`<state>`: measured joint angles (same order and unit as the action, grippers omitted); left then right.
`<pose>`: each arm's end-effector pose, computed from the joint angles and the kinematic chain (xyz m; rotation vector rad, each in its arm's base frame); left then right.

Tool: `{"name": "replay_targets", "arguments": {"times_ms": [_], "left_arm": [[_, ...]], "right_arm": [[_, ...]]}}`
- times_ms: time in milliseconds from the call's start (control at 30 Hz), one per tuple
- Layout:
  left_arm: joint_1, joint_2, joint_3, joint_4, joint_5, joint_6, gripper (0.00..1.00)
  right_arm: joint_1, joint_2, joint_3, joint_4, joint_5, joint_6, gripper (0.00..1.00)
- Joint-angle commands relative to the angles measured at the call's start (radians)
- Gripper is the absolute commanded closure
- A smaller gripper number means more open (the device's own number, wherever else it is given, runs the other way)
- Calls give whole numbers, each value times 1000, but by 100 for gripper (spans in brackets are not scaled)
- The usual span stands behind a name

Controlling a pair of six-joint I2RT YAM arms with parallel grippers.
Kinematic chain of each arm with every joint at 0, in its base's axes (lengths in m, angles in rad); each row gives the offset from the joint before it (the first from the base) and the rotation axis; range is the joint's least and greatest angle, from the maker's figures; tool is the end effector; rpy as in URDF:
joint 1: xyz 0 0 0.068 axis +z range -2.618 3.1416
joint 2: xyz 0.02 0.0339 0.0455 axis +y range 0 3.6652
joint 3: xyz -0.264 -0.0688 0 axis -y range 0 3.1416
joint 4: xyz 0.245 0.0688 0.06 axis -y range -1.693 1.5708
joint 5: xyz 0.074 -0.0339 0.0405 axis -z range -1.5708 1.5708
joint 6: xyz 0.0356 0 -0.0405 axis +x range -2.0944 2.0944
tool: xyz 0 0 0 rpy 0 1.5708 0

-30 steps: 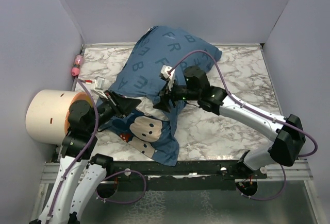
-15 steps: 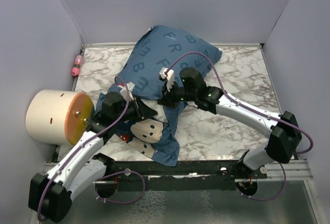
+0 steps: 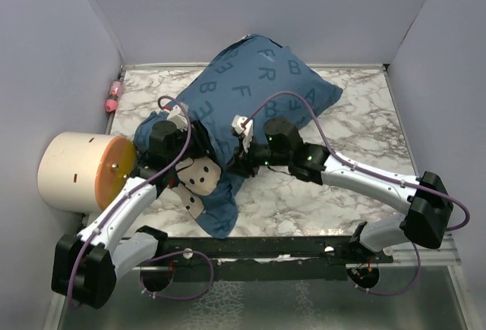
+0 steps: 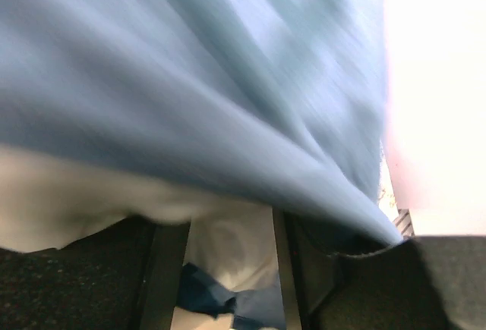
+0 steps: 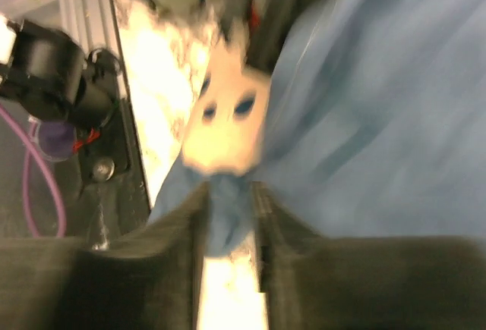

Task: Put the pillow into the pillowcase
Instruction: Stuff the pillow into the pillowcase.

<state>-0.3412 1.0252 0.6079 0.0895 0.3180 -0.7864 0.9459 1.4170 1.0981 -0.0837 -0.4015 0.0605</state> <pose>0.2162 -0.0886 0.2600 -0.2191 2.0161 -1.0442 0.1813 0.2752 0.3127 -1.1409 1.7550 1.0311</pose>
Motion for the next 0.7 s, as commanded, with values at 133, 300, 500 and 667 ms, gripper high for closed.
{"name": "replay_targets", "arguments": {"times_ms": [133,300,500,667], "left_arm": [[31,-435,123,-539,-41,253,33],[31,-575,144,-741,13,199,38],[31,-547,108,-710,-52,188,48],[31,-472,123,-690,-224,244,46]], "right_arm": [[47,-56,-59,-48,59,-10,50],[49,-83,-2,41,-128,-52,50],[61,51,156,41,-184,-61,54],[63,225,306,10,-101,-23,54]]}}
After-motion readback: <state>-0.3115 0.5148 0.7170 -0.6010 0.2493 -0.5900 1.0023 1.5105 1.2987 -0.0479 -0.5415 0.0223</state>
